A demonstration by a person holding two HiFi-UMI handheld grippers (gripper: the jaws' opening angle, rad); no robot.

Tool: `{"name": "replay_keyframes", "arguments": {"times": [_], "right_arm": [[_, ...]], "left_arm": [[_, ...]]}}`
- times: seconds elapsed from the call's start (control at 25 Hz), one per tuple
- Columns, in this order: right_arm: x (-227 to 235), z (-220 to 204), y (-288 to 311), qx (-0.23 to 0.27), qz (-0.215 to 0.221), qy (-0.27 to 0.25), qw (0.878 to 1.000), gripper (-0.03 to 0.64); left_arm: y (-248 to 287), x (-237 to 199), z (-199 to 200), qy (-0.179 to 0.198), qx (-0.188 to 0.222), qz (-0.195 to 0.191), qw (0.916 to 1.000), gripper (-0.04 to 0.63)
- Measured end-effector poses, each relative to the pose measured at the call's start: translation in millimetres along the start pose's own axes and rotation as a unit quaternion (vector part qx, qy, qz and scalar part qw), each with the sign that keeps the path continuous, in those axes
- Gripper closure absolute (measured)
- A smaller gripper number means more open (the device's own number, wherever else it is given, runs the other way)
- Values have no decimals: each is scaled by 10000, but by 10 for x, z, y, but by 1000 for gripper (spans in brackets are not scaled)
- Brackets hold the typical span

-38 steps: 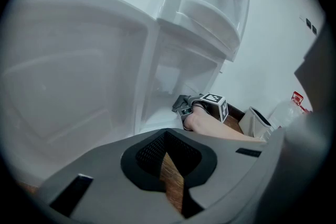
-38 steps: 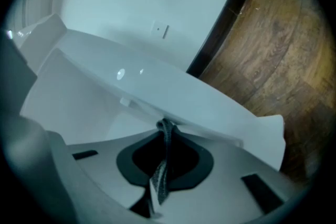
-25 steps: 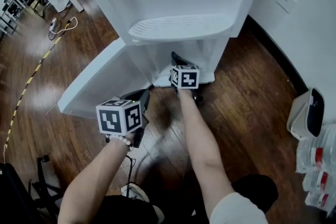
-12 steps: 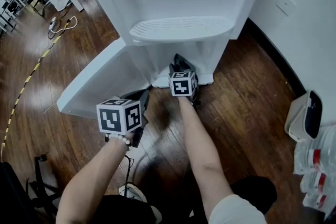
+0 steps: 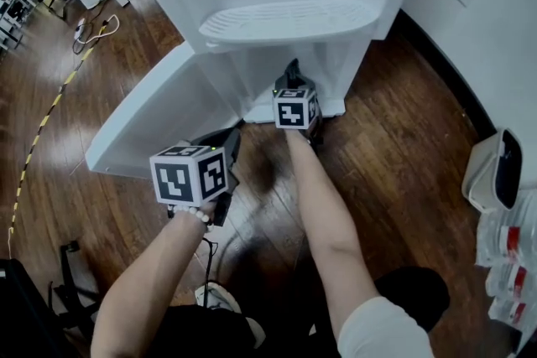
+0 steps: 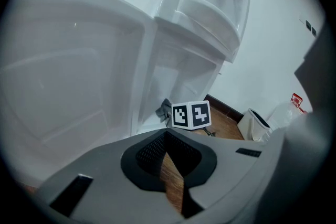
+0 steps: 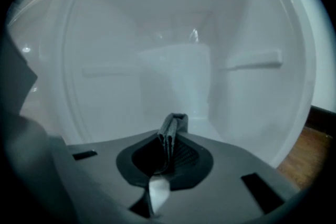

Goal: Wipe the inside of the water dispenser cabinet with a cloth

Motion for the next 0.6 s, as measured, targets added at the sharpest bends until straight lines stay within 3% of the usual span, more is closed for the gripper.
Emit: {"name": "replay_keyframes", "arguments": {"times": [0.2,0.44,0.6], "right_arm": [[209,552,67,1039,-80,504,9933,589],[525,794,182,1426,-305,1086,9833,591],[565,866,252,1487,-197,1316,9799,591]], "left_arm": [[-36,23,-13,-39,25,-72,10000,598],[-1,-17,13,-86,161,-101,9998,598],[68,-2,63,-132,200,-100,9997,598]]}}
Point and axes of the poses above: the fingertips, and each gripper's own axes: y forward along the fingers, x to its right, z out of its top, the point moved 5 cm from there along -y, backward along the fingers, and after that the axes turned 1 degree about z, right-handed, at the moved point
